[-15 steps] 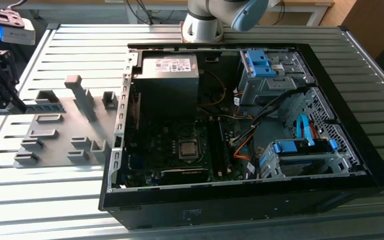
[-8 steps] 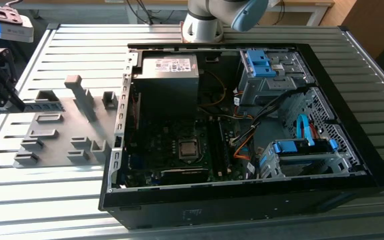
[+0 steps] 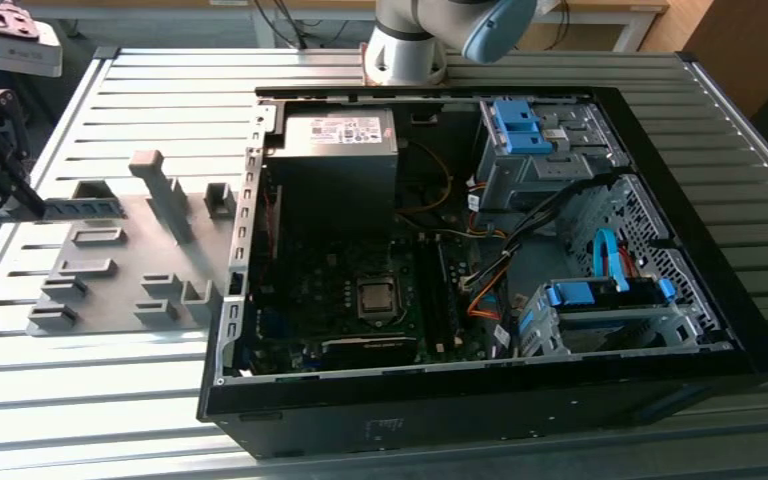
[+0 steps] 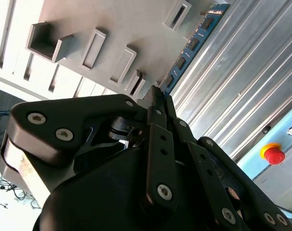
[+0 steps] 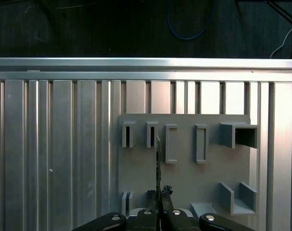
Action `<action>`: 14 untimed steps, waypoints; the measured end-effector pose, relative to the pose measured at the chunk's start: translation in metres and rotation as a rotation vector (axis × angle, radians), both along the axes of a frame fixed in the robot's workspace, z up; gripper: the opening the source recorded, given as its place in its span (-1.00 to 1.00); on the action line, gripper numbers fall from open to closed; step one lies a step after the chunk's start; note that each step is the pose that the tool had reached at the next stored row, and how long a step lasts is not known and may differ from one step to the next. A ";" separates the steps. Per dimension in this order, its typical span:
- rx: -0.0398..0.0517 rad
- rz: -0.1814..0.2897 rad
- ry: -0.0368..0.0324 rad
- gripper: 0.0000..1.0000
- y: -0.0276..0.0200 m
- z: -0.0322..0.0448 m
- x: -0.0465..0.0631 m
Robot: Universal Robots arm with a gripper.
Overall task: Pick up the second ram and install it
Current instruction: 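Pick up the second ram and move it above second insertion slot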
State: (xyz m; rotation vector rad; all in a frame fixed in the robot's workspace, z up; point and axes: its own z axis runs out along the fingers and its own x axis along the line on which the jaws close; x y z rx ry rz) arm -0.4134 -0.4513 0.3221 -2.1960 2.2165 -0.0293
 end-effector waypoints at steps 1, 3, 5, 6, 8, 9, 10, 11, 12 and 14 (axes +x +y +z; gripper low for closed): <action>0.0001 0.000 -0.0001 -0.72 0.0000 0.0010 0.000; 0.0000 0.000 -0.0001 -0.72 0.0000 0.0030 0.000; 0.0001 0.000 -0.0001 -0.72 0.0000 0.0050 0.000; 0.0000 0.000 -0.0001 -0.72 0.0000 0.0060 0.000; 0.0001 0.000 -0.0001 -0.72 0.0000 0.0078 0.000; 0.0000 0.000 -0.0001 -0.72 0.0000 0.0088 0.000; 0.0000 0.000 -0.0001 -0.72 0.0000 0.0098 0.000; 0.0000 0.000 -0.0001 -0.72 0.0000 0.0106 0.000; 0.0000 0.000 0.0000 -0.72 0.0000 0.0116 0.000; 0.0000 0.000 -0.0001 -0.72 0.0000 0.0134 0.000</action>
